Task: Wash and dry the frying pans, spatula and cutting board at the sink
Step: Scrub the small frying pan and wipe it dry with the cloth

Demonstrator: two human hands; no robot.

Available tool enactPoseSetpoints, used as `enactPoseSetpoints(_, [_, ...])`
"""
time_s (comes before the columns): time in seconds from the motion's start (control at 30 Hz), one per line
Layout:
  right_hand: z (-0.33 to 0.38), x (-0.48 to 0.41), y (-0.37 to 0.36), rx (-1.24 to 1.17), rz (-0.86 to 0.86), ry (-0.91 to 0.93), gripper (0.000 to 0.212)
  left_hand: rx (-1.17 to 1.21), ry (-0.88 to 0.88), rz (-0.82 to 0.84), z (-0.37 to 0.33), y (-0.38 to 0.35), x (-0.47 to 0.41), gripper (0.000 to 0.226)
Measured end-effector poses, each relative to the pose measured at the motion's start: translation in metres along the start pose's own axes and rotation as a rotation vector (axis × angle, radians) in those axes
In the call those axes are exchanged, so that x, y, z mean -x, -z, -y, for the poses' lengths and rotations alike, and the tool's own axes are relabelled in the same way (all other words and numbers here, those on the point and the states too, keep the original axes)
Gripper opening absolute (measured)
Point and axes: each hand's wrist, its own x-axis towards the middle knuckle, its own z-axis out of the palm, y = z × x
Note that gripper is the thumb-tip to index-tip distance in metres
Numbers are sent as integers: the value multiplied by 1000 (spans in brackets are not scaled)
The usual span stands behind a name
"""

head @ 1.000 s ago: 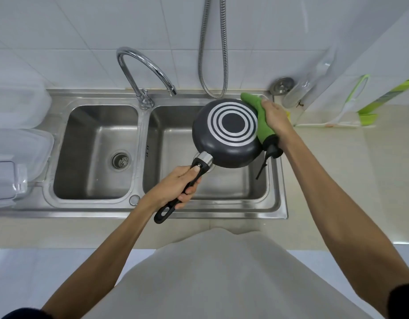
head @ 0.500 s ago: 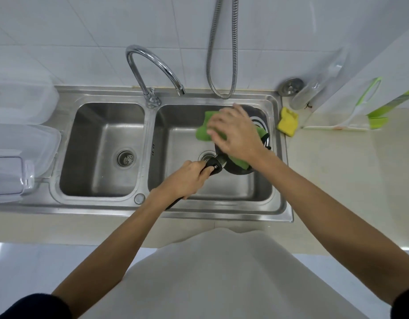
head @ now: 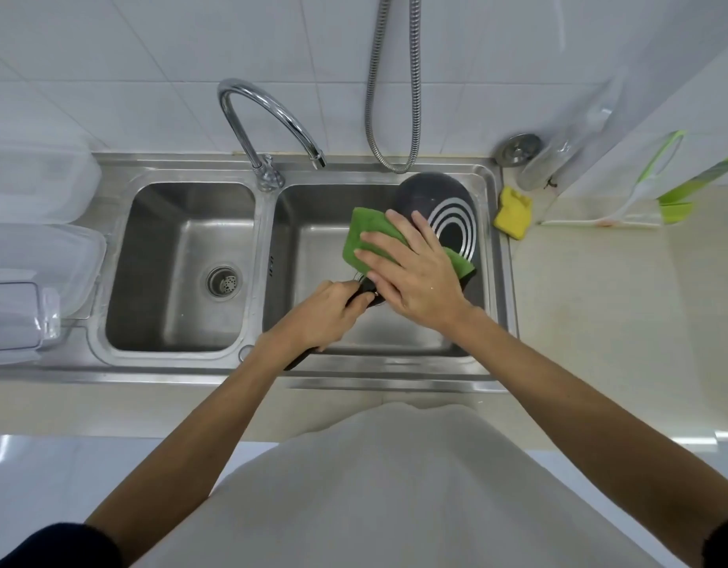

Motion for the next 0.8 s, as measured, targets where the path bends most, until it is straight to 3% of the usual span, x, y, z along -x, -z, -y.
enactPoseSetpoints(0.13, [-9,-18,14,2,24,-165,35,44,33,-9,-2,0,-2,36])
enactPoseSetpoints(0.37, [-98,-50,29,-330,37,-862,70,254,55,31,-4,0,21,34])
enactPoseSetpoints(0.47, [-61,-30,17,-300,25,-781,55,263,81,43,-1,1,17,35])
enactPoseSetpoints(0.57, [-5,-10,7,-187,35,-353,49,296,117,16,0,2,13,36])
enactPoseSetpoints(0.63, [7,-1,4,-85,60,-169,46,270,108,8,-2,4,7,35])
enactPoseSetpoints(0.7, [-3,-3,5,-70,43,-183,46,268,98,8,-3,5,6,34])
enactPoseSetpoints(0.8, [-33,-22,13,-233,-79,-562,49,279,87,-12,-3,6,10,33])
